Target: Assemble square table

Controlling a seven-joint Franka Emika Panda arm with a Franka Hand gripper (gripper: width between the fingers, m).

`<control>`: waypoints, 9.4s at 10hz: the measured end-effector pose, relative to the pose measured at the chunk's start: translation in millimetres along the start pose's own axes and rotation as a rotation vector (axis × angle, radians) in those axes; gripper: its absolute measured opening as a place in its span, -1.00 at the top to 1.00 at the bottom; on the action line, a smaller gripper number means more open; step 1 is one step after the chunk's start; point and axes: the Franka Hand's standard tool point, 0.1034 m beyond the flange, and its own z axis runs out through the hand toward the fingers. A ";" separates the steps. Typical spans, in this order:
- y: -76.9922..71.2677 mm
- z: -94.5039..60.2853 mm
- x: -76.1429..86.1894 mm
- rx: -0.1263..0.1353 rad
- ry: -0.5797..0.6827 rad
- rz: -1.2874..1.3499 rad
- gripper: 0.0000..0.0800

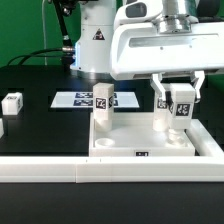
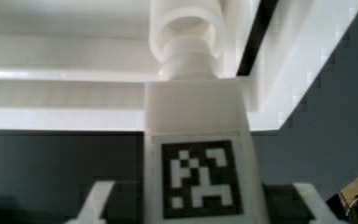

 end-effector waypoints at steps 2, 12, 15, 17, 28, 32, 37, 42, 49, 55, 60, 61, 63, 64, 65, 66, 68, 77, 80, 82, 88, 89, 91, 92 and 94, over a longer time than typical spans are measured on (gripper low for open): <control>-0.6 3.2 -4.0 0.000 -0.005 -0.003 0.27; -3.6 12.5 -16.6 0.000 -0.028 -0.020 0.27; -3.0 13.0 -17.7 -0.001 -0.031 -0.030 -0.35; -3.0 13.1 -17.9 -0.001 -0.032 -0.033 -0.55; 0.2 -5.8 -1.2 0.023 -0.204 -0.057 -0.62; 1.2 0.4 3.0 0.040 -0.435 -0.041 -0.62; 2.7 6.2 -9.2 0.044 -0.619 -0.041 -0.62; 2.8 6.2 -9.2 0.045 -0.619 -0.043 0.27; -1.8 6.8 -9.7 -0.043 -0.608 0.239 0.27; -15.7 8.0 -10.6 -0.194 -0.554 0.799 0.27; -19.0 8.3 -10.6 -0.288 -0.530 1.162 0.27; -19.2 8.3 -10.7 -0.300 -0.527 1.206 0.27; -19.8 8.4 -10.7 -0.329 -0.518 1.310 0.27; -19.9 8.5 -10.8 -0.324 -0.520 1.292 0.07; -19.9 8.6 -11.1 -0.312 -0.525 1.252 0.07; -20.0 8.3 -10.4 -0.303 -0.530 1.221 -0.35; -16.6 10.4 -9.1 -0.242 -0.537 1.033 -0.56; -21.4 9.8 -8.5 -0.060 -0.565 0.332 -0.62; -22.4 9.9 -8.7 -0.011 -0.565 0.134 -0.62; -24.2 10.2 -9.5 0.011 -0.565 0.018 -0.62; -20.6 10.4 -9.1 0.025 -0.563 -0.063 0.27; -20.4 10.4 -9.1 0.022 -0.563 -0.050 0.27; -20.2 10.4 -9.1 0.018 -0.563 -0.038 0.27; -20.2 10.4 -9.1 0.018 -0.563 -0.036 0.27; -19.5 10.9 -9.9 -0.049 -0.555 0.205 0.27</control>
Offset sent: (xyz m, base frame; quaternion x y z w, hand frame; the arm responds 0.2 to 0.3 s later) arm -0.0014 0.0035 -0.0056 -0.0024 0.0047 0.0030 1.0000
